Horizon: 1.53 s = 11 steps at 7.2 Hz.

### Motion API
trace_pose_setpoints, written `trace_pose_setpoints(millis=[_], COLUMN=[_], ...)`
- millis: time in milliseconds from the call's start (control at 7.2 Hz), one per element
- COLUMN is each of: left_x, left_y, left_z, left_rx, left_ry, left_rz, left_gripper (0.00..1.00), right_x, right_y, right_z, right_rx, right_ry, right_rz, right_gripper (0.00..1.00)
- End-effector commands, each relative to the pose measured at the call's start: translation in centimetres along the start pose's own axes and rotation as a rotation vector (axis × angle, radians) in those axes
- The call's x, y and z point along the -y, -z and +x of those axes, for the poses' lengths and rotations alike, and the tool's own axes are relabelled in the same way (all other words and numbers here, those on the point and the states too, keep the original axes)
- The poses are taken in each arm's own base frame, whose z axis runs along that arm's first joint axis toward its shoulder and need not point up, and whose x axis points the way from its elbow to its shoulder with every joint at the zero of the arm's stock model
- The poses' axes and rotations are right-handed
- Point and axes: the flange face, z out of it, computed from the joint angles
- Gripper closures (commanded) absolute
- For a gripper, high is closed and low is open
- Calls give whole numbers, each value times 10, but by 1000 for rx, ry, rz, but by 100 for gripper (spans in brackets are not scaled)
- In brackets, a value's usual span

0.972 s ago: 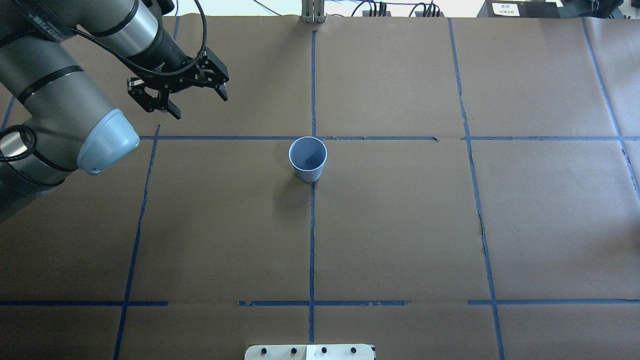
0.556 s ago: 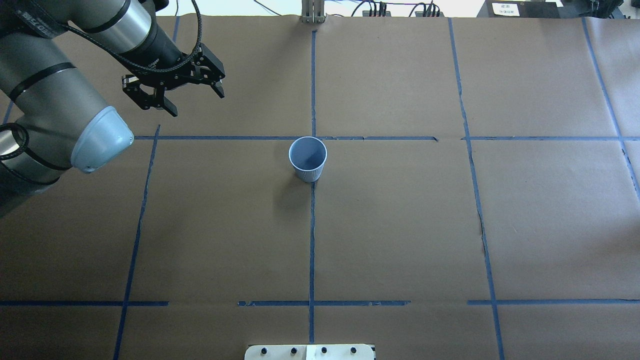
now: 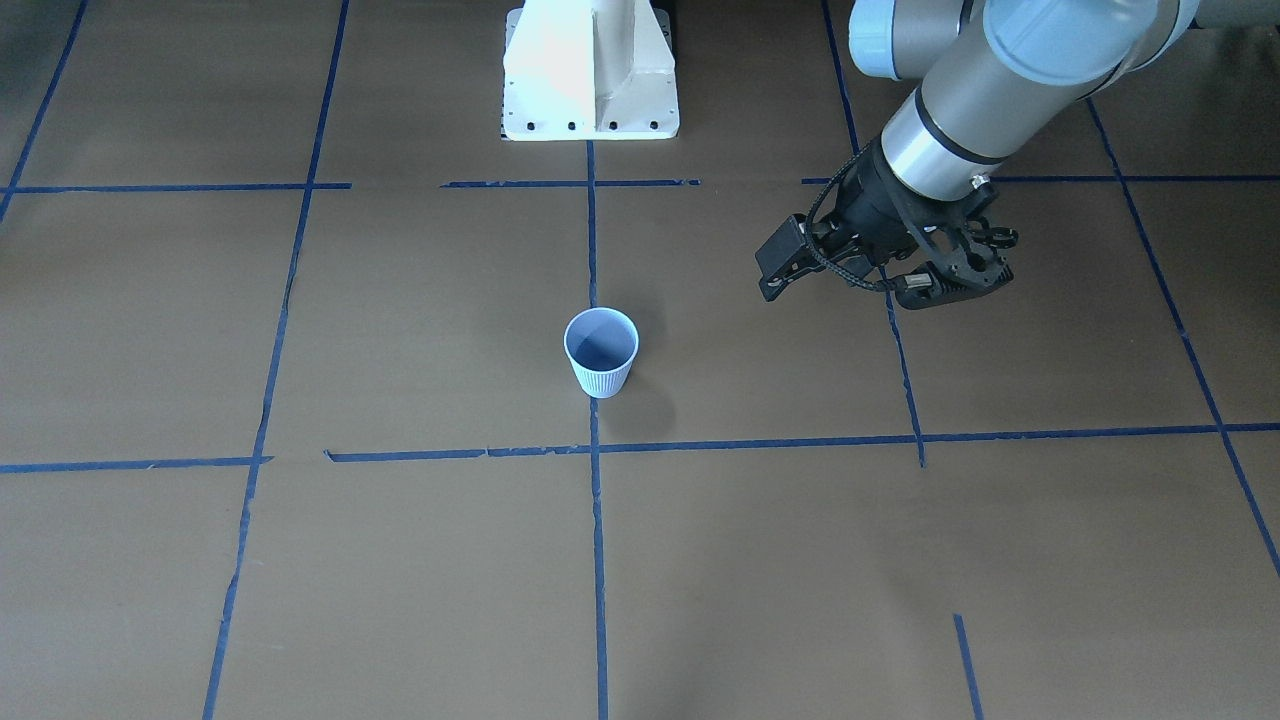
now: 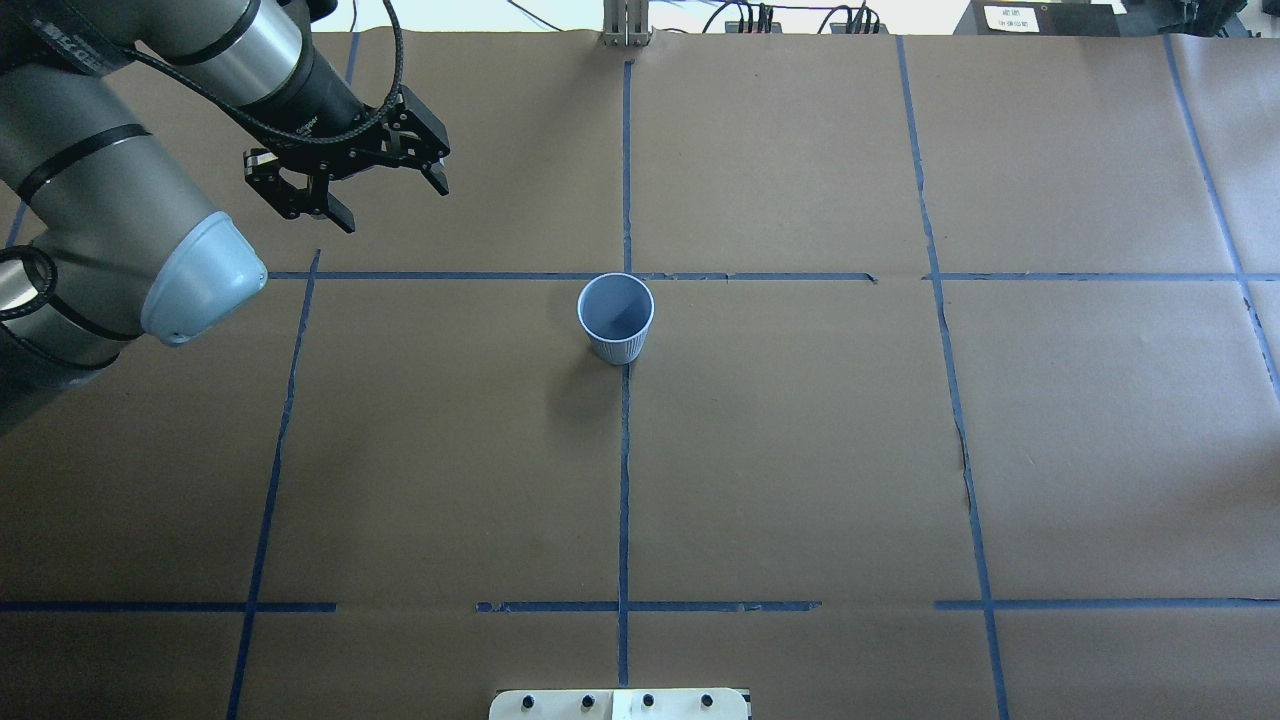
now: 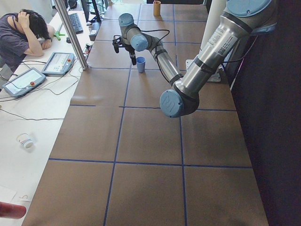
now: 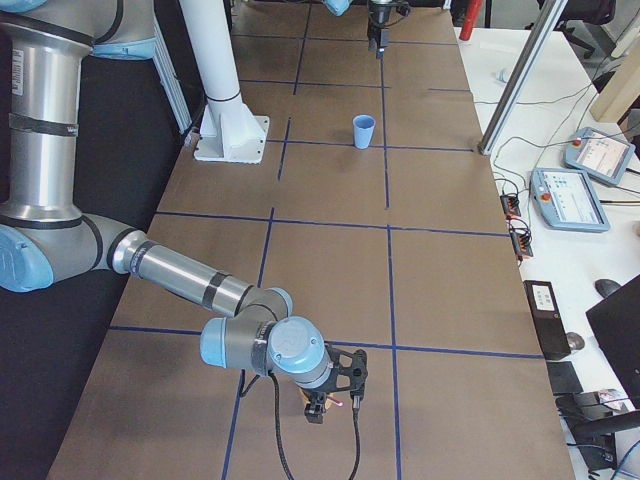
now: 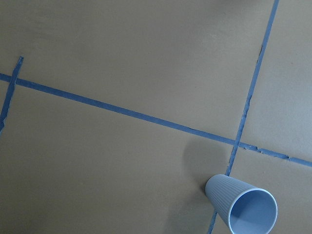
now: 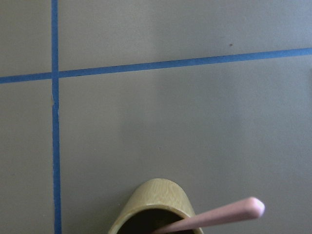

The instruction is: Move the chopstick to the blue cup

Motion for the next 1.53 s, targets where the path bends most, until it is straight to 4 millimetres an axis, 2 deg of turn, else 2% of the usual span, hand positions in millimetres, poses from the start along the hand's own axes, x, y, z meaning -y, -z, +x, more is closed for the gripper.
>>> trace_pose_setpoints(millis=[0,139,417,694,833,972,1111,1250,1389], left_x=[0,0,1,1,1,0,0,0,1], left_y=[-1,-1,-1,-1,-1,0,-1,-1,-1], left_z=[-1,-1,-2,-1,-1,-1,-1,-1,-1], left_rx=[1,1,1,-2,-2,-3,-3,-3,-1], left_ry=[0,0,0,-3,-2,-3,-3,-3,0], left_rz=[0,0,1,2,2,3,3,3,4], left_gripper=[0,0,0,0,0,0,0,0,0], right_x=[27,37,26,24,22,21,24,30,34], right_y=[-3,-5,-10,-12,-12,-12,-9,-6,-3], right_z=[4,7,11,13,13,13,11,8,7], right_rx=[-2,-2,3,0,0,-2,-3,-3,-2], right_ry=[-19,-20,-32,-38,-36,-33,-27,-20,-17], right_rz=[1,0,-12,-16,-15,-15,-10,-2,6], right_gripper=[0,0,1,4,15,41,75,96,100])
